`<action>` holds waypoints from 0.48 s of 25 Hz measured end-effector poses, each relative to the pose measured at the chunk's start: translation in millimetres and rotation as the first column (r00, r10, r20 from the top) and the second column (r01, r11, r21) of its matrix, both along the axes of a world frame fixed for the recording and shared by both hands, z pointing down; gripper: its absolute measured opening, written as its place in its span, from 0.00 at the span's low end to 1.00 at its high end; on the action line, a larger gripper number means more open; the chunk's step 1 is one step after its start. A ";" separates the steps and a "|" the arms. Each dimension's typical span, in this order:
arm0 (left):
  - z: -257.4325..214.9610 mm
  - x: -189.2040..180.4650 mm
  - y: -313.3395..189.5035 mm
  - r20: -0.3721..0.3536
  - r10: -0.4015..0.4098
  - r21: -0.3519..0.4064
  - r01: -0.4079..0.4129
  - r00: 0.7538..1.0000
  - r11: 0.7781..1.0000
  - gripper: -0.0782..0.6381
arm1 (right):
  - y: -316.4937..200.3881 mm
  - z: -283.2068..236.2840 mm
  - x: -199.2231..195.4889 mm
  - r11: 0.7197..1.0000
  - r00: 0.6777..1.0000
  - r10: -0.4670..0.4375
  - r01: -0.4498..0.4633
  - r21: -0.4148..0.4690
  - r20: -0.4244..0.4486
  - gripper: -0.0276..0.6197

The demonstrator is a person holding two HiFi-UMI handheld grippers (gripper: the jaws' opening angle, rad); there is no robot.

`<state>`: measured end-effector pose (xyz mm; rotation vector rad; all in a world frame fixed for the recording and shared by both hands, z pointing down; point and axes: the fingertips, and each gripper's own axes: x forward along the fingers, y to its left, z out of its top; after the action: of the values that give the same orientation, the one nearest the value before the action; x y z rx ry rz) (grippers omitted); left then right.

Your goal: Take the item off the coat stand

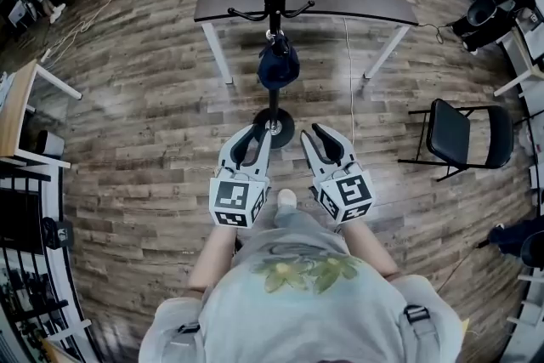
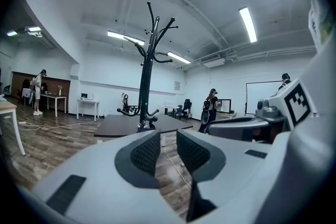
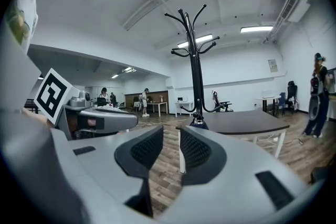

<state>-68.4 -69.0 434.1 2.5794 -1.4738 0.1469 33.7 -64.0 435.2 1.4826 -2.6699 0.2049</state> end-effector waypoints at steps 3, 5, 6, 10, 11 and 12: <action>2.9 0.3 -16.1 0.007 -0.006 0.003 0.006 1.000 1.000 0.27 | -15.8 2.8 2.4 1.000 1.000 0.000 0.000 -0.006 -0.007 0.22; 4.7 2.4 -26.1 0.007 -0.003 0.004 0.003 1.000 1.000 0.28 | -25.2 5.3 5.2 1.000 1.000 -0.001 0.001 -0.010 -0.012 0.24; 5.7 4.0 -30.6 0.008 0.000 0.005 0.000 1.000 1.000 0.28 | -29.6 6.9 6.9 1.000 1.000 -0.002 0.002 -0.013 -0.014 0.24; 13.4 7.7 -48.1 0.020 -0.009 -0.009 0.009 1.000 1.000 0.28 | -47.8 16.9 13.4 0.999 1.000 -0.010 0.010 -0.037 -0.025 0.26; 16.5 8.2 -52.2 0.026 -0.013 -0.015 0.013 1.000 1.000 0.28 | -52.3 19.6 14.9 0.999 1.000 -0.013 0.012 -0.042 -0.028 0.26; 19.9 8.2 -56.1 0.032 -0.017 -0.022 0.018 0.999 1.000 0.29 | -56.7 22.1 16.1 0.999 0.999 -0.016 0.015 -0.047 -0.031 0.26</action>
<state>-60.3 -125.1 454.0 2.5574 -1.4961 0.2020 49.9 -120.7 457.3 1.4390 -2.6326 0.2401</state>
